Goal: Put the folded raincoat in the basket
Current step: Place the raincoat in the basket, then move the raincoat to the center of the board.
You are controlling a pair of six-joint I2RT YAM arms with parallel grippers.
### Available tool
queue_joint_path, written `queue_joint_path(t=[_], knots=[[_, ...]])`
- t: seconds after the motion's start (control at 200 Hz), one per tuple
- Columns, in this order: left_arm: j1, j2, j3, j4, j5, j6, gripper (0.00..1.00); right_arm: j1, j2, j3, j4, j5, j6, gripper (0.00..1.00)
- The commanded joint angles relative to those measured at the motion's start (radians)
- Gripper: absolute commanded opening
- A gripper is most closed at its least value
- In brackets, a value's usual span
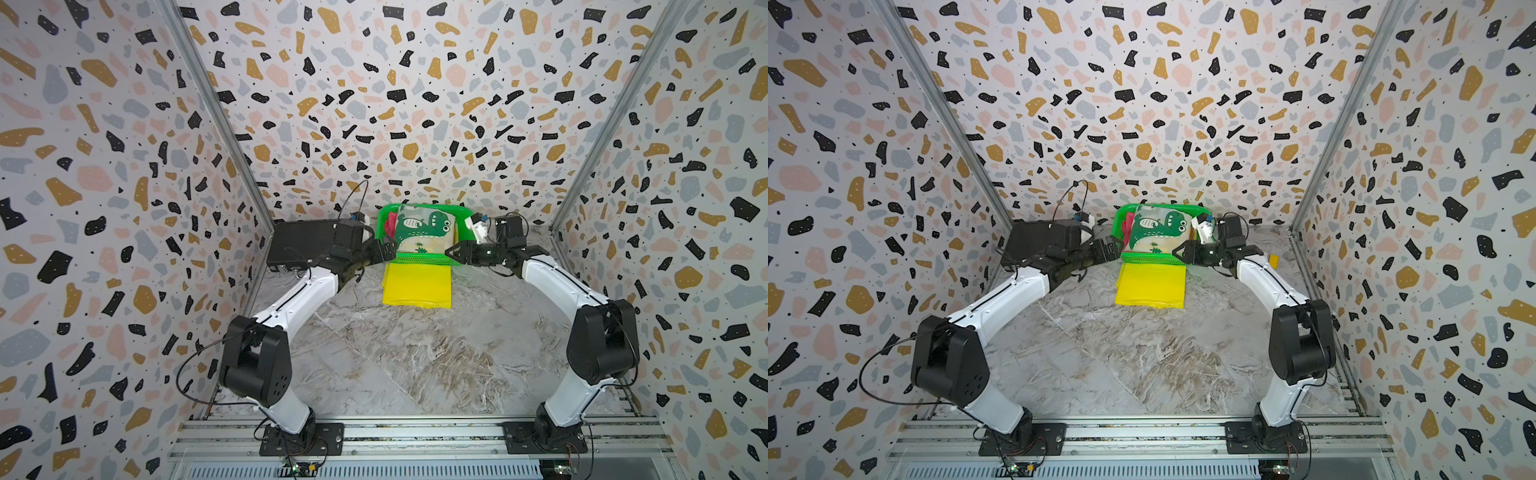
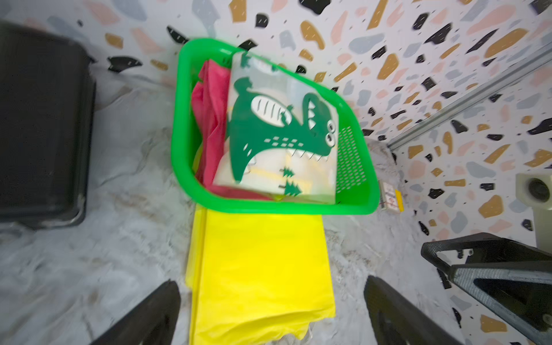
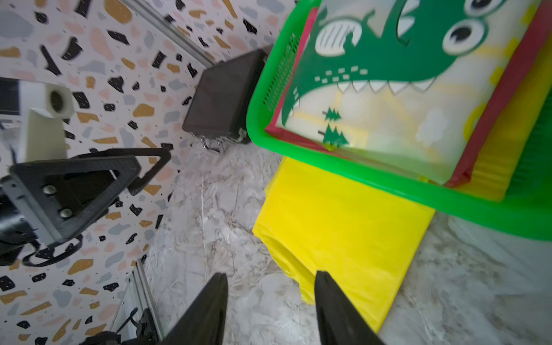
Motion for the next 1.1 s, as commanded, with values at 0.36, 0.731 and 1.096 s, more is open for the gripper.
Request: queue_joint_path(t=[0.36, 0.731, 1.096], knots=[[-0.012, -0.523, -0.474, -0.100, -0.187, -0.023, 1.00, 0.140, 0.139, -0.061, -0.068, 0.241, -0.017, 0.51], [-0.013, -0.634, -0.625, -0.041, -0.148, -0.066, 1.00, 0.160, 0.254, -0.091, -0.041, 0.329, 0.035, 0.51], [-0.014, -0.565, -0.659, -0.003, -0.088, -0.080, 1.00, 0.161, 0.142, -0.339, -0.022, 0.363, -0.002, 0.51]])
